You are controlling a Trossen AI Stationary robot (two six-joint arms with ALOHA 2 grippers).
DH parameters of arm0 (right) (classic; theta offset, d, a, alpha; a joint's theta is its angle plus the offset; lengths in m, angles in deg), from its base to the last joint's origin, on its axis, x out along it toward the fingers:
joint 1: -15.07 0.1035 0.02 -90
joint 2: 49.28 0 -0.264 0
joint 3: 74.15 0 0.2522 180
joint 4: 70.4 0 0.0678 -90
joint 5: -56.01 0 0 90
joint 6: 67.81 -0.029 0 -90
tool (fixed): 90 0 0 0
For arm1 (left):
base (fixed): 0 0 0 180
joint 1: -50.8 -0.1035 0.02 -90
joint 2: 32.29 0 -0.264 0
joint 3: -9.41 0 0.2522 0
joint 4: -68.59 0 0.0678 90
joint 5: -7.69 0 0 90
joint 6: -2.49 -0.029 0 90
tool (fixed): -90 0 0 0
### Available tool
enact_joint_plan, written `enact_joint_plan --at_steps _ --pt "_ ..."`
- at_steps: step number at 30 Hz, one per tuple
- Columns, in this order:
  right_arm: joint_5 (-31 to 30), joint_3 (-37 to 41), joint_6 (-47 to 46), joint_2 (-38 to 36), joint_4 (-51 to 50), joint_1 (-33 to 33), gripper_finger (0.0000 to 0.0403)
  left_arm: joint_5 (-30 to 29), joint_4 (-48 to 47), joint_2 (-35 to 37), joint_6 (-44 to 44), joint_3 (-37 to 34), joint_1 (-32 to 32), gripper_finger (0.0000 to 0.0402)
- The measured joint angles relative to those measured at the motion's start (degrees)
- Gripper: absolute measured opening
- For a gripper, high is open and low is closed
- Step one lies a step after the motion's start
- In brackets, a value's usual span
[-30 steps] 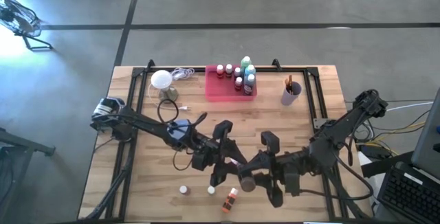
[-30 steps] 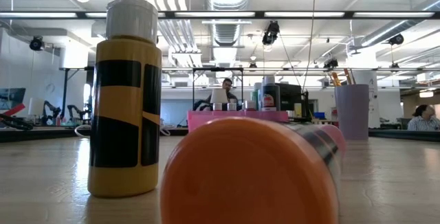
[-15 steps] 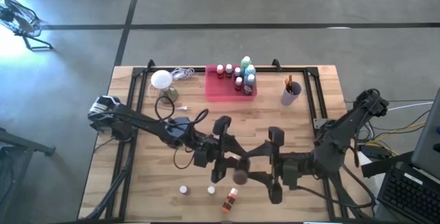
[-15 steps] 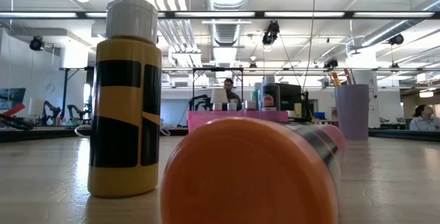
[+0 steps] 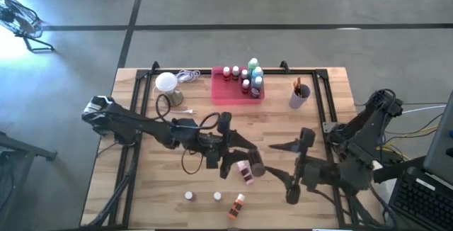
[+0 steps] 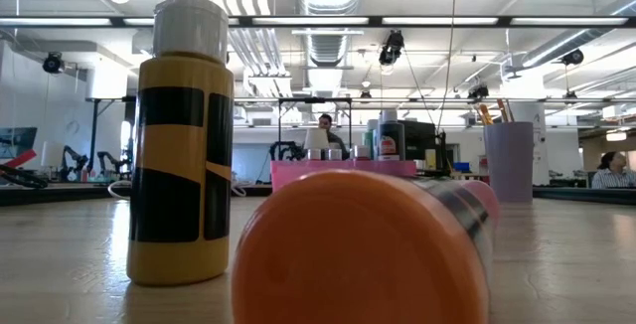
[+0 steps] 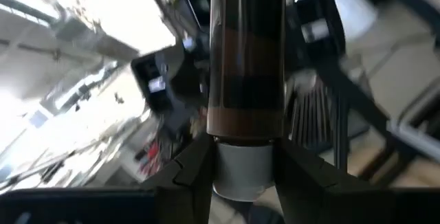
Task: Pick & Place Paint Supplies
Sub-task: Put the dark brown black paint bottle into the pink bin
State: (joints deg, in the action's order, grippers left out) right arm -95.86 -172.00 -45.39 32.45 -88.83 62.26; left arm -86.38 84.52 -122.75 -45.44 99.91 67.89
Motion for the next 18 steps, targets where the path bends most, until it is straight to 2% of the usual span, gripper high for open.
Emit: enact_joint_plan --at_steps 5,14,18 --pt "-0.3 0.0 -13.2 -1.3 -10.5 1.7 0.0269 -8.0 -10.6 3.5 -2.1 0.0 -1.0 0.0127" --pt "-0.2 1.3 -55.0 -0.3 -48.6 -1.2 0.0238 -25.8 -37.9 7.4 -1.4 -0.2 -5.9 0.0127" --pt "-1.2 5.3 -68.9 0.0 -58.9 -3.4 0.0228 -35.7 -48.0 7.7 -2.3 -0.2 -9.1 0.0127"
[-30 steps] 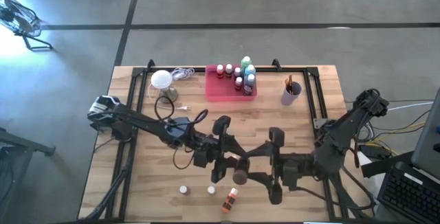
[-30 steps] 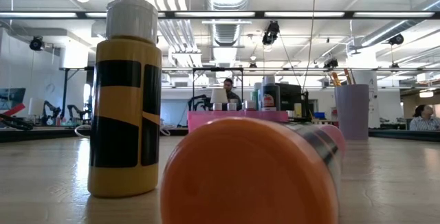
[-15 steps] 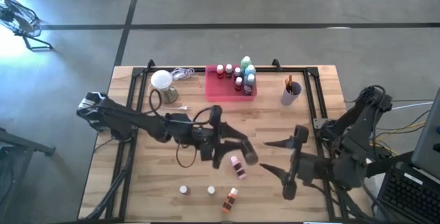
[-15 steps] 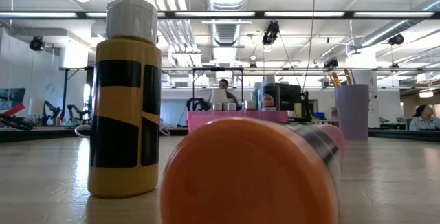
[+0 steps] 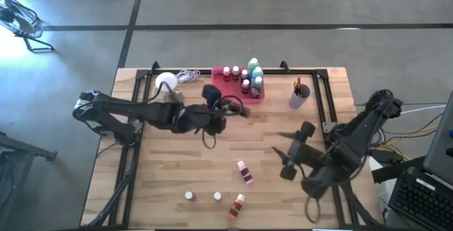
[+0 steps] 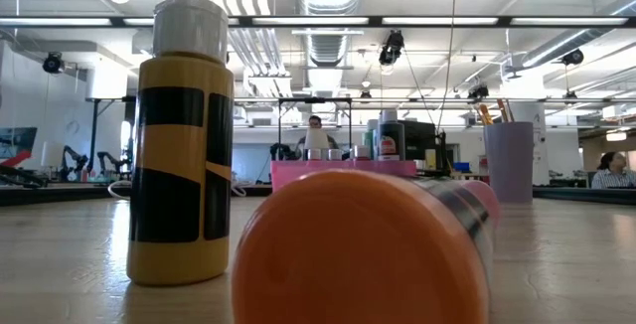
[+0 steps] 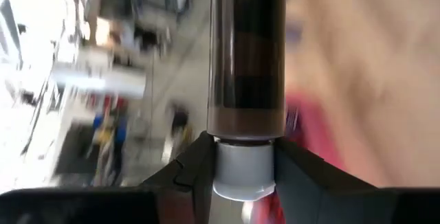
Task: Pick & Place Paint Supplies
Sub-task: Put the dark brown black paint bottle into the pink bin
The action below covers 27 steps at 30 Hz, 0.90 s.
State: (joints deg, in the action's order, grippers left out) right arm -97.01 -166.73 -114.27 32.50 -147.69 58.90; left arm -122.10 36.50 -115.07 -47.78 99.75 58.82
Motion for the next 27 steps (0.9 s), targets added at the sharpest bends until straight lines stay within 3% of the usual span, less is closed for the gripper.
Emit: enact_joint_plan --at_steps 2,8,14,20,27 --pt "-0.3 2.6 -5.3 -0.1 -3.1 -1.3 0.0225 -3.0 -4.5 0.0 -1.1 0.0 -2.4 0.0127" --pt "-0.6 9.7 -14.9 -1.5 -7.7 -6.0 0.0231 -3.9 -12.1 -1.2 -2.7 0.0 -11.6 0.0127" --pt "-0.7 14.8 -17.5 -4.8 -7.7 -11.8 0.0244 -4.4 -12.1 -4.6 -10.9 0.0 -19.4 0.0127" --pt "-1.5 20.7 -21.5 -9.7 -7.5 -17.3 0.0242 -15.1 -12.1 -11.4 -23.1 0.0 -24.3 0.0127" --pt "-1.4 26.2 -21.1 -14.5 -6.2 -19.8 0.0223 -16.5 -7.8 -19.8 -30.0 0.0 -28.0 0.0127"
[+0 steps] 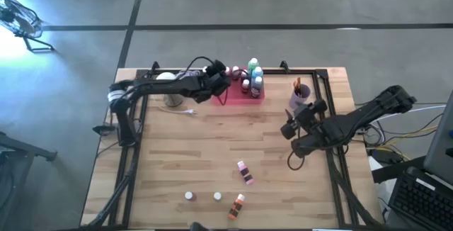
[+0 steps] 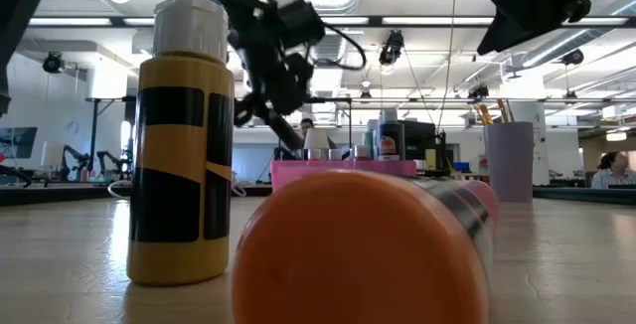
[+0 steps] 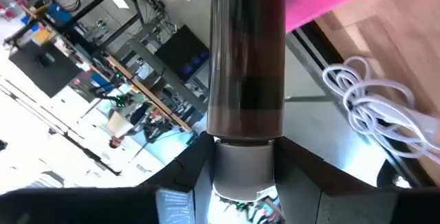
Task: Pick & Place Paint Supplies
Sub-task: Put the dark brown black paint bottle into the pink bin
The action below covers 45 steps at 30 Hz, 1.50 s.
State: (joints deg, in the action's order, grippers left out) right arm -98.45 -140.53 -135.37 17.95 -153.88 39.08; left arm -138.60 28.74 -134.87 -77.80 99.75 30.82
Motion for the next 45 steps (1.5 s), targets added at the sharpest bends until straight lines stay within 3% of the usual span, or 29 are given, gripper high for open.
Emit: enact_joint_plan --at_steps 7,13,23,32,45 --pt "-1.6 1.1 1.4 -3.9 0.1 -0.1 0.0225 -2.9 9.6 -6.2 -14.2 0.0 -1.4 0.0127" --pt "-4.6 1.6 2.4 -5.4 0.1 -0.1 0.0242 -4.5 11.2 -7.7 -20.6 0.0 -3.0 0.0127" --pt "-6.4 1.8 3.5 -5.8 0.1 -0.7 0.0258 -3.3 11.6 -8.7 -24.7 0.0 -3.2 0.0126" --pt "-6.3 2.0 3.7 -5.7 0.2 -1.7 0.0232 2.7 11.4 -8.7 -28.1 0.0 -3.0 0.0126" --pt "-7.0 2.1 3.7 -5.7 0.2 -1.8 0.0222 2.7 11.7 -11.4 -27.3 1.1 -3.1 0.0126"
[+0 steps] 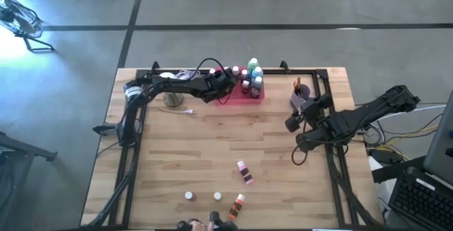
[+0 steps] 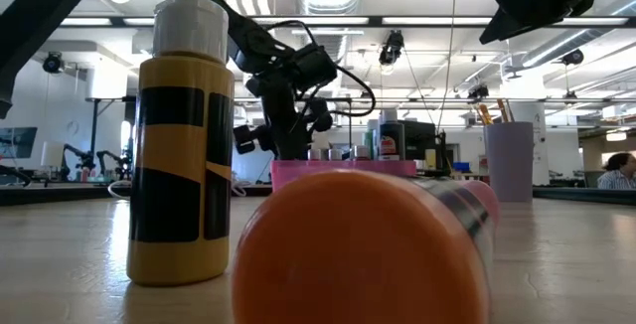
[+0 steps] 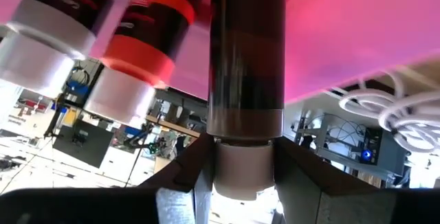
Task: Pick & Place Paint Supplies
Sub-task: Put the dark brown black paint bottle into the pink bin
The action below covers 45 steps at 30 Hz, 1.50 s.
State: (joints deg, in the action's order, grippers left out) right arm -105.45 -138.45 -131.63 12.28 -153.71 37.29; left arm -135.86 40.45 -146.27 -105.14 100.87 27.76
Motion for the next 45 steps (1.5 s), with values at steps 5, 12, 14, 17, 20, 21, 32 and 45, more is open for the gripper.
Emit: enact_joint_plan --at_steps 5,12,14,17,20,21,32,45 --pt "-0.7 0.0 0.0 0.0 0.0 0.0 0.0234 -1.0 0.3 -3.1 0.1 1.8 0.0 0.0126" --pt "-0.6 0.0 0.4 0.0 -0.1 0.0 0.0253 -1.3 0.2 -3.5 0.9 2.4 0.0 0.0129" --pt "-0.6 0.0 0.4 0.0 -0.1 0.0 0.0257 -1.1 0.2 -3.5 0.9 2.4 0.0 0.0133" --pt "-0.6 0.0 0.4 0.0 0.0 0.0 0.026 -1.0 0.1 -3.5 1.0 2.4 0.0 0.0137" --pt "-0.6 0.0 0.4 0.0 0.0 0.0 0.0258 -1.0 0.1 -3.5 1.6 2.4 0.0 0.0141" --pt "-0.6 0.0 0.4 0.0 0.0 0.0 0.0255 -0.9 0.1 -3.5 1.6 2.4 0.0 0.0142" --pt "-0.6 0.0 0.4 0.0 0.0 0.0 0.0225 -0.3 0.1 -3.3 2.7 2.3 0.4 0.0152" --pt "-0.6 0.0 0.4 0.0 0.0 0.0 0.0253 -0.9 0.1 -3.0 5.9 2.5 0.5 0.0244"
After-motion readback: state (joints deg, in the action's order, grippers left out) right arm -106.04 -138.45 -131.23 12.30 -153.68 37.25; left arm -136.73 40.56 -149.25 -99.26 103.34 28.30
